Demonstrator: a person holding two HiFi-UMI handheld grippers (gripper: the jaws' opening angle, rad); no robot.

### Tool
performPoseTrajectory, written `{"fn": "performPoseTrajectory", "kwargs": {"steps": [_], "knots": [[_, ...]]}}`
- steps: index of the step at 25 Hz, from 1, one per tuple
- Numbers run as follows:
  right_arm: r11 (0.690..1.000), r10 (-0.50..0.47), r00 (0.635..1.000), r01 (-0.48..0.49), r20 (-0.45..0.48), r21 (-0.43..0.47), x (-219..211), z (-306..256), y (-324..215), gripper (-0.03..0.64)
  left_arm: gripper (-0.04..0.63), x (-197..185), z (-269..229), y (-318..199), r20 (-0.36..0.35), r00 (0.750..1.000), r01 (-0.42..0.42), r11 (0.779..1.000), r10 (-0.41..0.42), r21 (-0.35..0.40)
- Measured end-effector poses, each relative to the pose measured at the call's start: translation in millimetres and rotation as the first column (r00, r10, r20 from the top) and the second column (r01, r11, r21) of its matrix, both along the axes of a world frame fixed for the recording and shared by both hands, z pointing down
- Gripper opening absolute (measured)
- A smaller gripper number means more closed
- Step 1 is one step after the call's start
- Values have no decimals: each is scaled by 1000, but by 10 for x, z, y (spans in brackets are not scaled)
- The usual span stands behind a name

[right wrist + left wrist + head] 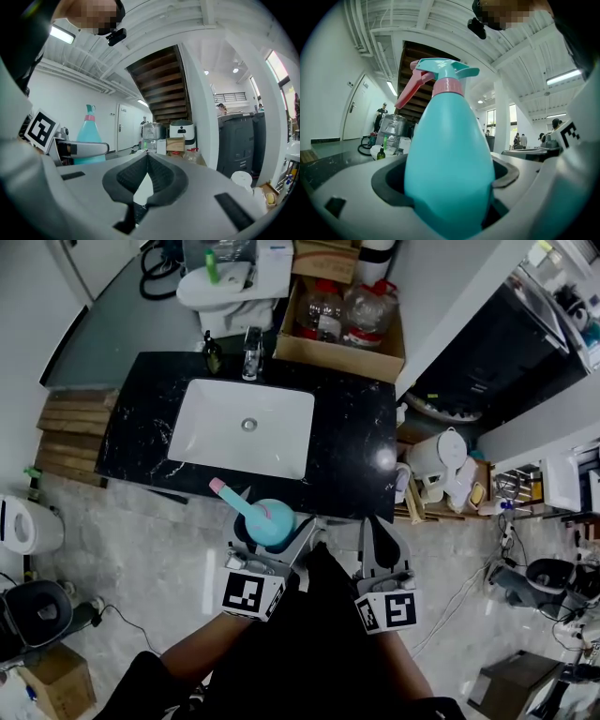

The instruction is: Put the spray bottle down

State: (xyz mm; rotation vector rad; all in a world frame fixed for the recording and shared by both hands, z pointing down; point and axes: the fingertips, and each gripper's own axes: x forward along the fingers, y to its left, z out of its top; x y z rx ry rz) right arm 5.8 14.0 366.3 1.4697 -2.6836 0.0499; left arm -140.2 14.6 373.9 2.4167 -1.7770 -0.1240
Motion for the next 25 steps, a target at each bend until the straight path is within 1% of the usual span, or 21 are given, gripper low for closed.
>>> {"fn": "performPoseTrajectory", "kwargs": {"steps": [2, 5, 9, 14, 18, 25], "knots": [[1000, -6, 1000, 6, 8, 4, -15, -21, -24, 17, 468, 19, -28, 37, 14, 1000, -4, 1000, 4, 9], [1000, -24, 1000, 24, 10, 19, -71, -53, -57, 15, 468, -21, -44, 77, 30, 999, 20, 1000, -21, 20], [997, -52, 998, 53, -29, 63, -158, -95, -64, 15, 468, -65, -44, 30, 25, 999, 35, 999, -36, 14], [997, -46, 999, 46, 0, 55, -140, -60, -171, 15, 468, 43, -11, -100, 33, 999, 8, 1000, -8, 13], [997, -38, 999, 38, 5, 65, -97, -75, -301, 15, 468, 168, 34, -219, 46, 999, -12, 1000, 12, 10], [999, -17, 1000, 16, 20, 47, -7, 1, -644, 17, 468, 290, 99, -573, 68, 997, -30, 1000, 30, -1]]}}
